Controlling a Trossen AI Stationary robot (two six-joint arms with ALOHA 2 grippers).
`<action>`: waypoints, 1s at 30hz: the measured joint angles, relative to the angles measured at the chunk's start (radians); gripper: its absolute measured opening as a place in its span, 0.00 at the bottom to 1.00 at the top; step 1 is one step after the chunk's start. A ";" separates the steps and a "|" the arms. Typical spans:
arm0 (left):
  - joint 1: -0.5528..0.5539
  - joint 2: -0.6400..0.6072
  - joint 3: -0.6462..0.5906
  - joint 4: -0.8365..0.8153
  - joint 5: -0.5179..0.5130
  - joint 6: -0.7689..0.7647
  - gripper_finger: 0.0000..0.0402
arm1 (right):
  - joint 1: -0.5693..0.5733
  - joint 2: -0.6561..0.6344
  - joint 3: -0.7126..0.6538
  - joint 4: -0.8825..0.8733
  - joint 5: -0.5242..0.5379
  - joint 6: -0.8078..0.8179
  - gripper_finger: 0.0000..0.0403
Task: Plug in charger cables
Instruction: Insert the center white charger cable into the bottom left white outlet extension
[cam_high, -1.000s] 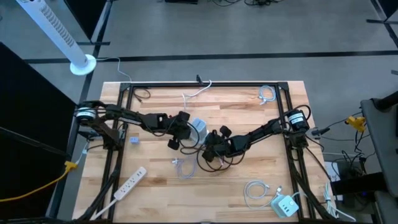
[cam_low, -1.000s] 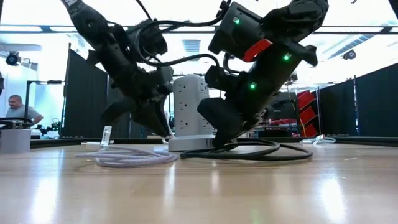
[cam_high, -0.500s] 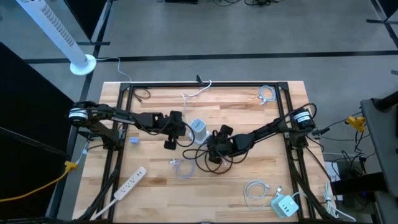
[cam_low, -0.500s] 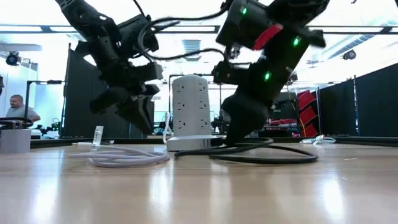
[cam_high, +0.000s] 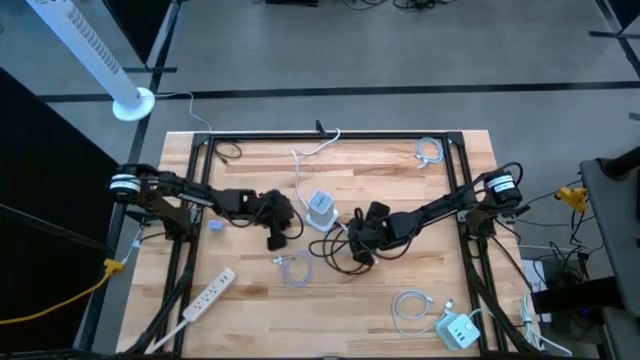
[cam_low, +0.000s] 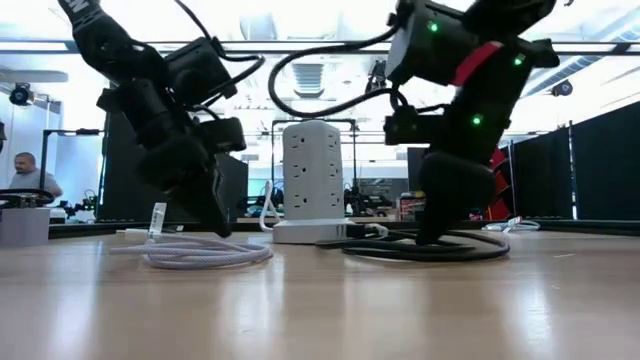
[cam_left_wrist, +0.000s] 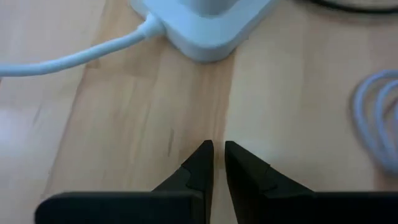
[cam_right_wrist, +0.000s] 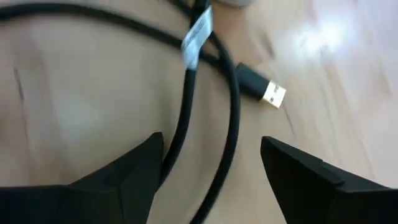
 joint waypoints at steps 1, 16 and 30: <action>-0.005 0.000 0.000 0.007 0.000 -0.019 0.07 | 0.004 -0.004 0.000 -0.035 -0.021 -0.008 0.62; -0.023 0.004 0.002 0.193 -0.005 -0.361 0.07 | -0.039 -0.350 0.016 -0.463 0.106 -0.355 0.52; -0.042 -0.035 0.151 0.459 -0.037 -0.369 0.07 | -0.123 -0.784 0.016 -0.474 0.237 0.063 0.44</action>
